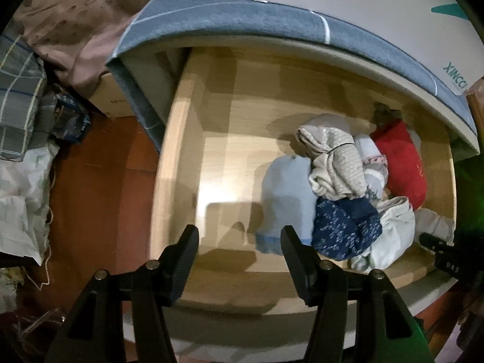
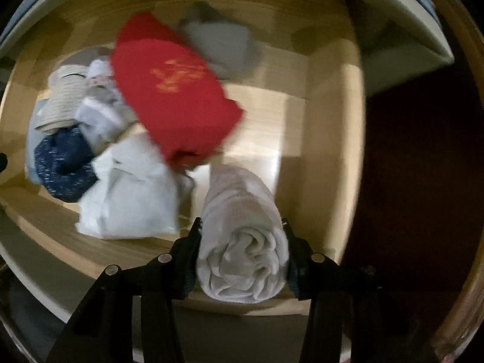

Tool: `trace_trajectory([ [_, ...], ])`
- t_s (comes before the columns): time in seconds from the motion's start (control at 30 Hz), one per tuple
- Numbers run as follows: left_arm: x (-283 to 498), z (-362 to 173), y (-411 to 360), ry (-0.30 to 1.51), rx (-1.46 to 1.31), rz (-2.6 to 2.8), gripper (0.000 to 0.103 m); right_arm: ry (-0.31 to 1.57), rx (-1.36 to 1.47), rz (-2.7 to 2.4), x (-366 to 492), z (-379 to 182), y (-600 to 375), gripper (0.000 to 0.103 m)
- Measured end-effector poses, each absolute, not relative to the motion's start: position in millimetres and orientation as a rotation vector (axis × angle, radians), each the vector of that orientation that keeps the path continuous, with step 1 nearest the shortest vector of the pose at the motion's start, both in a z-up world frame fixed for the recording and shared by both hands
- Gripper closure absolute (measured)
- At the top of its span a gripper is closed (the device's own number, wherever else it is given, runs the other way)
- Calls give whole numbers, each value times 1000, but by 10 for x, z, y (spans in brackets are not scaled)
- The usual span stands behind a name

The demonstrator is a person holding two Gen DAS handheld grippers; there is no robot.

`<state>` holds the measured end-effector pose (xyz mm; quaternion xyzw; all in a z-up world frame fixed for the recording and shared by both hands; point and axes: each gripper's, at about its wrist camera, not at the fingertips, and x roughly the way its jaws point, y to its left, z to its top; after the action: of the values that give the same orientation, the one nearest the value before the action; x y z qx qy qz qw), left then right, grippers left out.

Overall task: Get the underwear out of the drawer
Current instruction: 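Move the right gripper back into the drawer and grasp the white rolled underwear, then lower the left gripper onto the light blue rolled underwear and close it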

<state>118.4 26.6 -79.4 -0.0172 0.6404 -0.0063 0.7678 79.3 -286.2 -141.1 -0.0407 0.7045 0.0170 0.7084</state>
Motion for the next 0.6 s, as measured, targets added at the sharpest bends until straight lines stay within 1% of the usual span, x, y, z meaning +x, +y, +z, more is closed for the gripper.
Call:
trace_trajectory([
  [0.1, 1264, -847, 220, 1405, -65, -23, 45, 1562, -70, 45, 747, -1428, -2900, 61],
  [0.3, 1444, -1027, 129, 1459, -159, -68, 45, 1559, -80, 42, 678, -1539, -2893, 60],
  [0.6, 1609, -1299, -20, 1532, -174, -70, 45, 1539, -85, 42, 652, -1725, -2828, 59],
])
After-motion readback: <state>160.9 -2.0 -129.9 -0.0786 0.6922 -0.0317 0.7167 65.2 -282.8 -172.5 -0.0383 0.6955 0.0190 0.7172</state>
